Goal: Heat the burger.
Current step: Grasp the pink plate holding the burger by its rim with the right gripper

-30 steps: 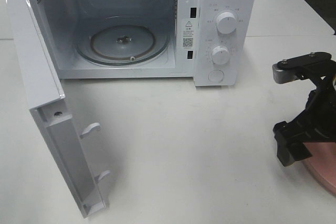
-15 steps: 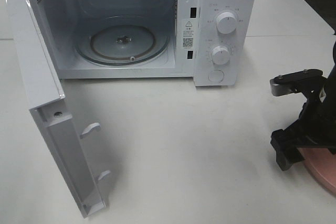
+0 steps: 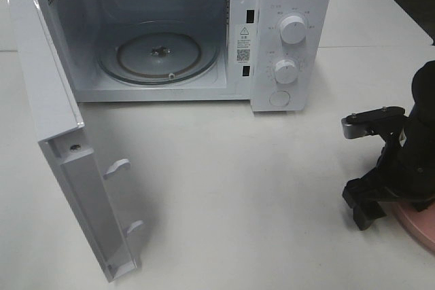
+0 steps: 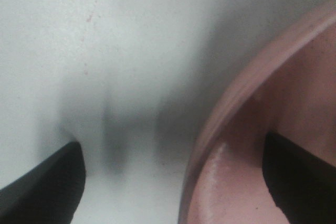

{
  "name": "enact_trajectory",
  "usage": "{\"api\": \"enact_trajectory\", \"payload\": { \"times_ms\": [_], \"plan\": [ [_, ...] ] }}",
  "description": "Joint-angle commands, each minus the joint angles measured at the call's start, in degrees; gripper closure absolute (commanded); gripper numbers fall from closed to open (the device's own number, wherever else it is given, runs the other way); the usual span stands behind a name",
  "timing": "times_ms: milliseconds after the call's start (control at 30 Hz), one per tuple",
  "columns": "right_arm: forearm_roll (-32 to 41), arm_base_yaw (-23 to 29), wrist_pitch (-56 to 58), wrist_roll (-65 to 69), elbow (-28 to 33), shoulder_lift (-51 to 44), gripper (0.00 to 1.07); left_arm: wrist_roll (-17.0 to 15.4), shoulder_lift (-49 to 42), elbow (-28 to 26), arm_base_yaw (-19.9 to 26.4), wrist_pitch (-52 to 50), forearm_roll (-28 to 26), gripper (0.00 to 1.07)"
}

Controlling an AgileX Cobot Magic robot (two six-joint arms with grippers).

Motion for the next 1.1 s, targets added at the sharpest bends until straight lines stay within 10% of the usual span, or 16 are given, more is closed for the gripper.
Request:
{"api": "enact_trajectory", "payload": {
  "times_ms": [33,267,433,1100],
  "plan": [
    [-0.9,-0.2,-0.4,0.6,0.1,0.9,0.31,-0.5,-1.0,-0.1,-0.1,-0.6,-0.4,0.06],
    [-1.4,-0.2,0.1,1.4,0.1,0.9,0.61,-0.5,-1.0,-0.1,-0.1,-0.6,-0.4,0.06],
    [-2.9,-0.2,0.2,1.4,0.1,0.9,1.01,-0.5,-1.0,-0.1,-0.1,-0.6,-0.4,0.06],
    [-12.6,5.3,5.1,16.2,0.0,0.9,1.07,-0.5,-1.0,-0.1,-0.1,-0.6,-0.4,0.06]
  ]
}}
